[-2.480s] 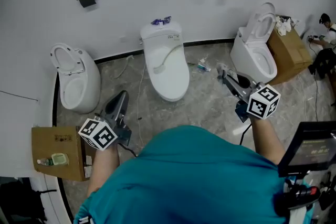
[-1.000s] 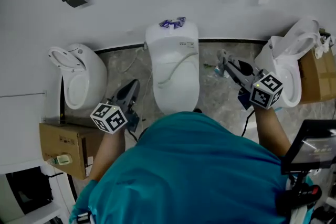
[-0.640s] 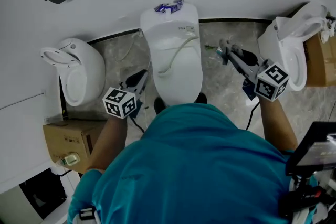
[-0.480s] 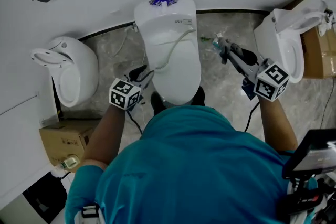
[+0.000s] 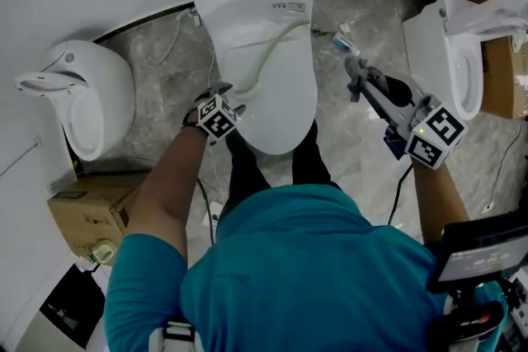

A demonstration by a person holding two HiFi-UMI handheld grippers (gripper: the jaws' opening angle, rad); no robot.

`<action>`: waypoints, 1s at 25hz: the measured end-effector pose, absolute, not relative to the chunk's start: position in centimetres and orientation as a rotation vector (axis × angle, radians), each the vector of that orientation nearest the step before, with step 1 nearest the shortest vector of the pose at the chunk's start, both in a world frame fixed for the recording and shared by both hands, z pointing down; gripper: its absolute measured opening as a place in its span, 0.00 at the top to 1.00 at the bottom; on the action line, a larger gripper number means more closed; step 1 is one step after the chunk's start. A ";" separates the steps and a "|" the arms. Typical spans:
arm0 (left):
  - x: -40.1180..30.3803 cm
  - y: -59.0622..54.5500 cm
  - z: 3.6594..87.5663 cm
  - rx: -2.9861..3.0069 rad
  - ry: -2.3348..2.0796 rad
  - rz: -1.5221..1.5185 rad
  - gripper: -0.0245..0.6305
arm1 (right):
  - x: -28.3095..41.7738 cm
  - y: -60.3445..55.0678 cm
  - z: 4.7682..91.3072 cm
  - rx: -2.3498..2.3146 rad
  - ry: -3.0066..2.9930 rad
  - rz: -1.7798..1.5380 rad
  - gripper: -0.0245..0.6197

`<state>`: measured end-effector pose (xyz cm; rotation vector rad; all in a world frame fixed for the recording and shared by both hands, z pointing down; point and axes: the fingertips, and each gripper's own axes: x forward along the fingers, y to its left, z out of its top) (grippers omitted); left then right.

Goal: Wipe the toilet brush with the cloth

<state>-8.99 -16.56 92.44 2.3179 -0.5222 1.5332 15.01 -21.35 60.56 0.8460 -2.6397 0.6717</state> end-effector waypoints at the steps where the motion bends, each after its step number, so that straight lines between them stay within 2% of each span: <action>1: -9.0 -16.7 93.8 2.309 -0.497 1.571 0.53 | 15.1 -21.5 61.3 0.842 -2.628 0.683 0.89; 10: -6.9 -18.0 103.8 2.236 -0.357 1.789 0.52 | 18.7 -20.9 67.9 0.901 -2.538 0.808 0.89; 20: -7.1 -17.7 108.6 2.143 -0.307 1.920 0.52 | 20.6 -19.4 71.6 0.915 -2.483 0.881 0.89; 21: -7.1 -17.9 108.4 2.144 -0.303 1.917 0.62 | 20.7 -19.4 71.7 0.918 -2.480 0.885 0.89; 22: -6.9 -18.1 107.9 2.153 -0.300 1.904 0.68 | 20.8 -19.5 71.6 0.922 -2.479 0.888 0.89; 25: -5.6 -18.9 104.6 2.216 -0.350 1.779 0.73 | 20.5 -19.8 70.8 0.934 -2.489 0.884 0.89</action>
